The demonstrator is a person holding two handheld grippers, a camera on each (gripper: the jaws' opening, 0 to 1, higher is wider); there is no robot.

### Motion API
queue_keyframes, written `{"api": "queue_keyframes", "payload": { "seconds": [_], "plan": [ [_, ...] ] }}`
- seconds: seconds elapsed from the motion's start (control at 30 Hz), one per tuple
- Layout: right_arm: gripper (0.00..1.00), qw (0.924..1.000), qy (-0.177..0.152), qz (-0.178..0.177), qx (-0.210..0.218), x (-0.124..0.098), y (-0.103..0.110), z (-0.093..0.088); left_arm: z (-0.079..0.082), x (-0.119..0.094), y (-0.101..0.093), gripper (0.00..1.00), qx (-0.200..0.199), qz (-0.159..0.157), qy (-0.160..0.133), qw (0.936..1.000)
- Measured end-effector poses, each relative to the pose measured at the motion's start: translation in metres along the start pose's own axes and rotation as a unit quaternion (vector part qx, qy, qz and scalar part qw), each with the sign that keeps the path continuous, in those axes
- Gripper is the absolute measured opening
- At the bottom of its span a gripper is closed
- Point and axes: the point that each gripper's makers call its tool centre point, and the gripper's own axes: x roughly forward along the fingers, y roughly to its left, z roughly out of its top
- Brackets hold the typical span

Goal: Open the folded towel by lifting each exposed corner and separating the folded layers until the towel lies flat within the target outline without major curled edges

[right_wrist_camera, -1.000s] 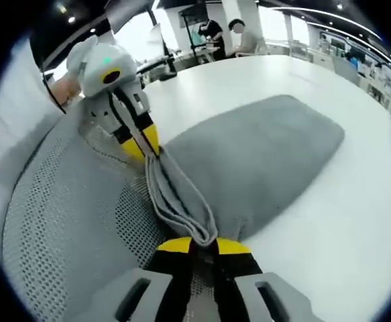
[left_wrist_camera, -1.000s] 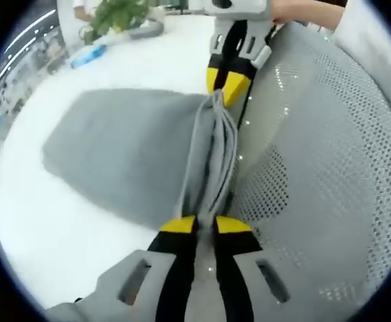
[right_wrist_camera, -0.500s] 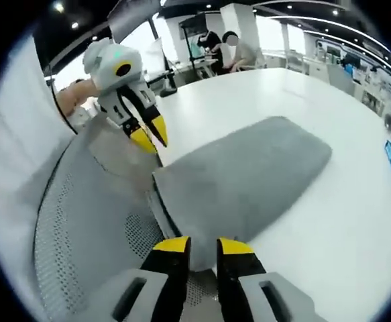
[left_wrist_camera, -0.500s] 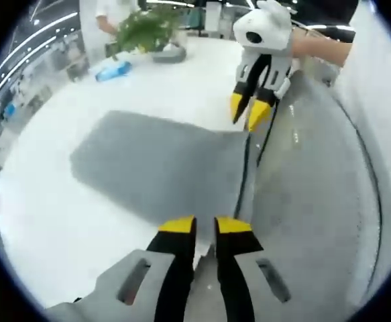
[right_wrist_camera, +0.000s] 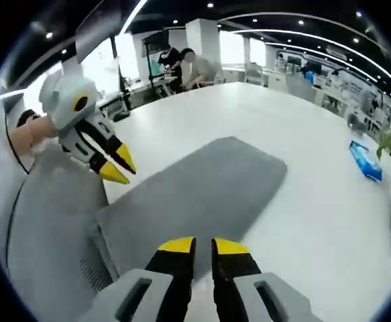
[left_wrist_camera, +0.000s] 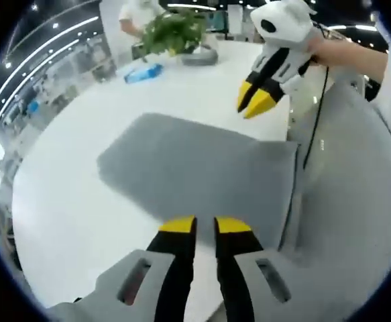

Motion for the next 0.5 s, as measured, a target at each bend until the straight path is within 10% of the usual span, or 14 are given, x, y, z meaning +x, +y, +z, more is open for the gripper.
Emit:
{"api": "queue_keyframes", "payload": {
  "seconds": [0.47,0.5],
  "plan": [
    [0.06,0.9976,0.067,-0.01,0.011,0.044,0.006,-0.034,-0.015,0.032,0.014,0.09,-0.022,0.012,0.017,0.9995],
    [0.06,0.9947,0.072,-0.035,-0.063,0.046,0.003,-0.034,-0.028,0.042,0.009,0.09,0.006,0.01,0.022,0.9997]
  ]
}}
